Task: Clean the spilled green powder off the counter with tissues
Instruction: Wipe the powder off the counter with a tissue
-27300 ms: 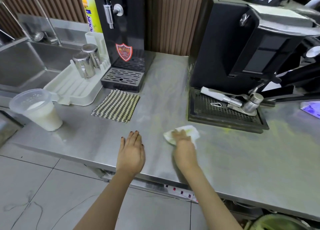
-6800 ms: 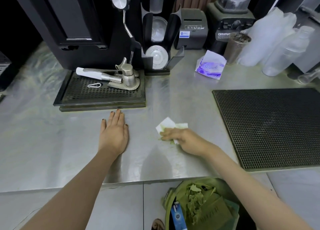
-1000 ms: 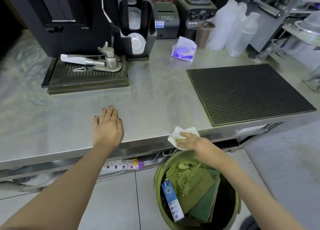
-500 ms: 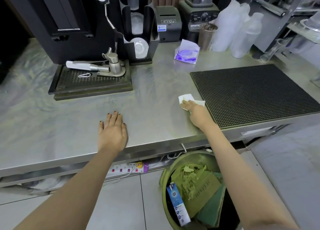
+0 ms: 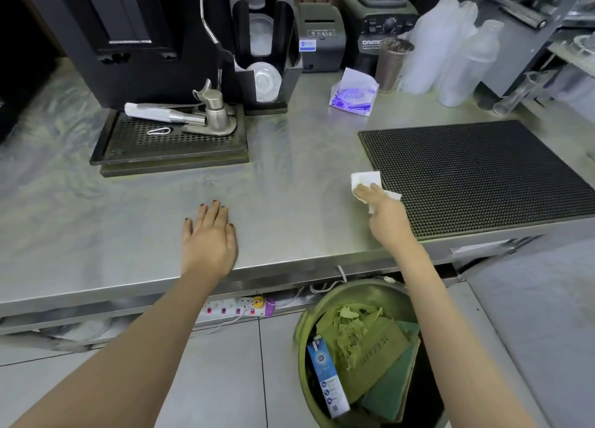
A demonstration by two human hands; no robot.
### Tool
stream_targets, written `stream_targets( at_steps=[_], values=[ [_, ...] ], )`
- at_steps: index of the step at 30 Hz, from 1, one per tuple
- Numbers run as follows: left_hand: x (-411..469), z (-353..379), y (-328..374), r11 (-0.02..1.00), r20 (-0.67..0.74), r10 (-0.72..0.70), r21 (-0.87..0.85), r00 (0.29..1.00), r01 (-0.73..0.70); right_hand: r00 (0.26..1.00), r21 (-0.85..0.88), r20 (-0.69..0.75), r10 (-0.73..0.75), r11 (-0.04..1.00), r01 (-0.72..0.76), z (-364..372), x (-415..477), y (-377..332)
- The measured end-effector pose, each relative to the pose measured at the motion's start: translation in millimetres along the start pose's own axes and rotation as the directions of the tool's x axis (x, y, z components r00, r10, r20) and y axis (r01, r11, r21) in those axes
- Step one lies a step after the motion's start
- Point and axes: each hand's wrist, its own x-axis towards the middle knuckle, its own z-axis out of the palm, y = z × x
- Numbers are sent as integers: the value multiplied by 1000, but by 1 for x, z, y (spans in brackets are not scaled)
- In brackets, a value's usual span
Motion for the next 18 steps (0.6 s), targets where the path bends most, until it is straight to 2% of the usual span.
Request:
stream_targets(
  at_steps=[3, 5, 7, 8, 10, 13, 16, 18],
  values=[
    [-1, 0, 0, 1000, 2, -2, -1, 1000, 2, 997, -90, 81, 15, 996, -8, 18, 6, -6],
    [0, 1, -1, 1000, -2, -2, -3, 1000, 2, 980, -83, 188, -74, 992, 90, 31, -8, -26],
    [0, 1, -1, 1000, -3, -3, -7, 1000, 3, 931, -57, 345, -117, 988, 145, 37, -37, -42],
    [0, 2, -1, 1000, -4, -3, -9, 1000, 3, 918, -18, 362, -164, 983, 182, 41, -51, -42],
    [0, 2, -1, 1000, -6, -5, -10, 1000, 5, 927, 87, 298, -226, 974, 210, 38, -76, -38],
    [0, 2, -1, 1000, -12, -7, -12, 1000, 7, 984, 246, 158, -83, 968, 42, 12, -62, -40],
    [0, 2, -1, 1000, -13, -2, -26, 1000, 1, 1000, 152, -8, -4, 988, 5, 4, 13, -35],
    [0, 2, -1, 1000, -9, -1, -29, 1000, 0, 995, 63, -2, 102, 993, -102, 19, 67, -19]
  ],
)
